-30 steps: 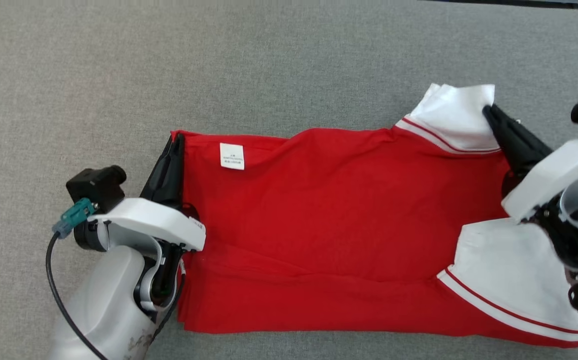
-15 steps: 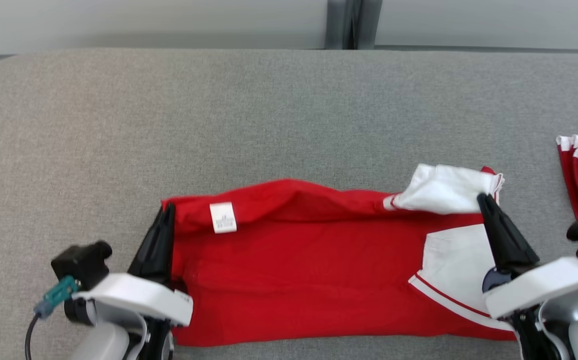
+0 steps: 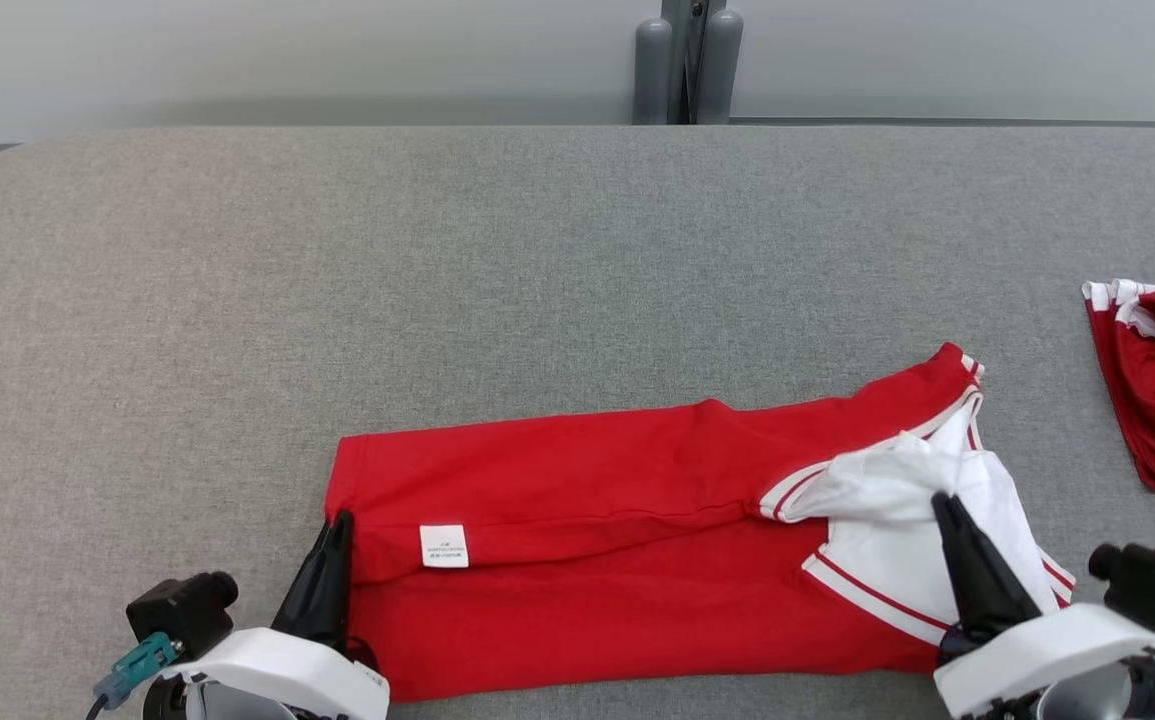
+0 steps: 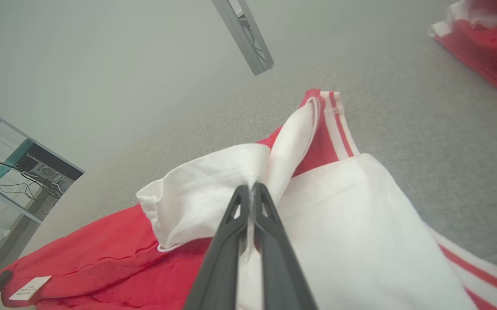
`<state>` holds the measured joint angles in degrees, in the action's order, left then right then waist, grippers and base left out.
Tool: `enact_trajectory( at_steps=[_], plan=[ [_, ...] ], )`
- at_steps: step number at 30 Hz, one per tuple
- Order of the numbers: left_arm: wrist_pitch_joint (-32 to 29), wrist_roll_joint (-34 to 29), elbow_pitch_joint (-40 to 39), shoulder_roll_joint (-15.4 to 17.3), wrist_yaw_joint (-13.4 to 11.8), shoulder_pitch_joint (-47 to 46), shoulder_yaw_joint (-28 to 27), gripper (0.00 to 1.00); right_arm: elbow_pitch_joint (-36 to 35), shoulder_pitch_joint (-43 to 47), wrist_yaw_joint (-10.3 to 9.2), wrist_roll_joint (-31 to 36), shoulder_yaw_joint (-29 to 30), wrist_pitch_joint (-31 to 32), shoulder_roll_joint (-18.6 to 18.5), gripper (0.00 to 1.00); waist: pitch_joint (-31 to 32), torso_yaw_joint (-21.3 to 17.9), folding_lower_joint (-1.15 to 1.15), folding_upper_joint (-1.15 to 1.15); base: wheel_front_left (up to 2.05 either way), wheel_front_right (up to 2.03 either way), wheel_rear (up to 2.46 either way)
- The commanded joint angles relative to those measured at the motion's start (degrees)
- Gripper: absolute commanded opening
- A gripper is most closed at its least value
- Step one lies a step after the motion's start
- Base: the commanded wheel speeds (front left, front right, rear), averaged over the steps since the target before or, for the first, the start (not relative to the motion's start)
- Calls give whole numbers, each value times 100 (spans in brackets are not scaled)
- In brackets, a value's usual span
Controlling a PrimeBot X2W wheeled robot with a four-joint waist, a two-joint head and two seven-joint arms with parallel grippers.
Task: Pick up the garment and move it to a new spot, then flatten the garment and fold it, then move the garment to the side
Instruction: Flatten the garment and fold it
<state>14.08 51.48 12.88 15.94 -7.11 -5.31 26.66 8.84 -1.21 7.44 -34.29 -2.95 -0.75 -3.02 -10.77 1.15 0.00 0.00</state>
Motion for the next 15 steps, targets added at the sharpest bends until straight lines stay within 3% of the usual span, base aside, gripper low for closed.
enact_trajectory(
  at_steps=[1,2,3,4,5,6,7,15],
  plan=[
    [-6,28,40,15,14,30,-13,0,51,81,10,50,-8,-47,-12,56,7,-2,0,0,0,0,0],
    [-33,72,82,-12,27,42,-6,0,82,117,10,73,-26,-60,-12,88,16,-3,0,0,0,0,0],
    [-39,81,117,-25,44,55,0,0,109,164,10,57,-45,-48,-13,100,24,-4,0,0,0,0,0],
    [-68,118,153,-34,44,75,-4,27,130,228,10,44,-55,-24,-29,100,36,-7,0,0,0,0,0],
    [-82,154,183,-34,47,105,-2,42,137,300,10,42,-70,6,-74,100,48,-12,0,0,0,0,0],
    [-101,159,204,-30,59,135,11,86,136,375,10,37,-77,13,-117,100,62,-21,0,0,0,0,0],
    [-129,197,228,-31,58,170,19,100,125,460,10,11,-70,48,-149,100,80,-30,0,0,0,0,0],
    [-132,224,79,86,-79,531,-28,100,-388,1085,10,-142,405,204,-420,100,309,-122,0,0,0,0,0]
  ],
)
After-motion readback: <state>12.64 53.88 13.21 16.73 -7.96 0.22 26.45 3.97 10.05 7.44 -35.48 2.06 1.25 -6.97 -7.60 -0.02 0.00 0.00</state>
